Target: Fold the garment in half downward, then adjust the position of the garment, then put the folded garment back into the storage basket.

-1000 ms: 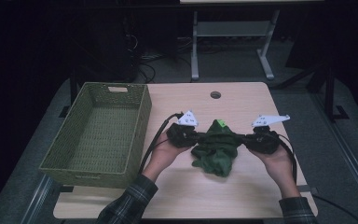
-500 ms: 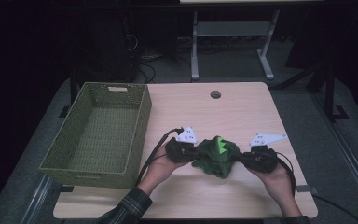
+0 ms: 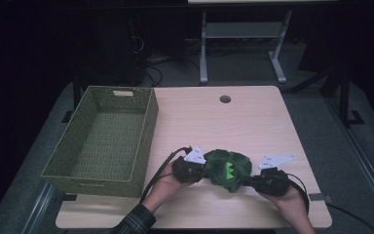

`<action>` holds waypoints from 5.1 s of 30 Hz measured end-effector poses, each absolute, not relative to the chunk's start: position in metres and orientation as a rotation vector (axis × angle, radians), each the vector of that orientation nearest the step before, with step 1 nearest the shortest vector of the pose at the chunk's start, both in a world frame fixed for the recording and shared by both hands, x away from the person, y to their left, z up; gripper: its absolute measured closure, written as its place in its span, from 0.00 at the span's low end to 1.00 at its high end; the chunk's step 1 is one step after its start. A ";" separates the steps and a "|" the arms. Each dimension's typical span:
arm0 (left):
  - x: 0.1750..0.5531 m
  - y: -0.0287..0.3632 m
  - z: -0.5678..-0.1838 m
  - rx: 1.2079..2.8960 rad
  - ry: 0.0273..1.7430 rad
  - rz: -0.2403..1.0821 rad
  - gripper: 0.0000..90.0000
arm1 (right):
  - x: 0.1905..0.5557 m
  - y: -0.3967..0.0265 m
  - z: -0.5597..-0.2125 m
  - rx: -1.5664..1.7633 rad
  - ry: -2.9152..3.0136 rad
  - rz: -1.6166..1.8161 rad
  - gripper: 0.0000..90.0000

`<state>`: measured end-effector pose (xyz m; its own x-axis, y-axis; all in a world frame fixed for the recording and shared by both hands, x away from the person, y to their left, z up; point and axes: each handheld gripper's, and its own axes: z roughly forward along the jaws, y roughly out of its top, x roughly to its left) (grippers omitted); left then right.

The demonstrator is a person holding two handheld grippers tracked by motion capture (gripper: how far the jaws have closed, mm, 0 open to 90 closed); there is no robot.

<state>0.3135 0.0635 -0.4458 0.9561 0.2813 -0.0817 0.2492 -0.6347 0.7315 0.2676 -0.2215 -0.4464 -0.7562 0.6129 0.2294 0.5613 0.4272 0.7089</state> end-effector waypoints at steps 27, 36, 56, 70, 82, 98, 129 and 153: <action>0.292 0.084 -0.427 2.277 0.370 0.059 0.73 | 0.249 -0.233 -0.426 0.996 2.549 1.319 0.81; 0.290 0.075 -0.413 2.262 0.351 0.014 0.99 | 0.272 -0.232 -0.404 0.973 2.505 1.312 1.00; 0.280 0.016 -0.426 2.305 0.244 -0.058 1.00 | 0.381 -0.209 -0.420 1.076 2.561 1.256 1.00; 0.296 0.016 -0.455 2.371 0.306 -0.044 1.00 | 0.387 -0.208 -0.455 1.117 2.700 1.241 1.00; 0.303 0.034 -0.454 2.381 0.348 -0.014 1.00 | 0.359 -0.216 -0.454 1.079 2.700 1.215 1.00; 0.327 0.067 -0.453 2.381 0.458 0.060 1.00 | 0.319 -0.218 -0.455 1.057 2.670 1.237 1.00; 0.324 0.071 -0.417 2.381 0.354 0.074 0.20 | 0.291 -0.269 -0.474 1.356 2.308 1.027 0.10; 0.348 0.031 -0.429 2.452 0.198 0.016 0.14 | 0.284 -0.270 -0.483 1.288 2.283 0.959 0.03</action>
<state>0.3481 0.0311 -0.4294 0.9884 0.1469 -0.0394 0.1388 -0.7650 0.6289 0.2840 -0.2703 -0.4833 -0.5262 0.8499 0.0269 0.6140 0.3578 0.7036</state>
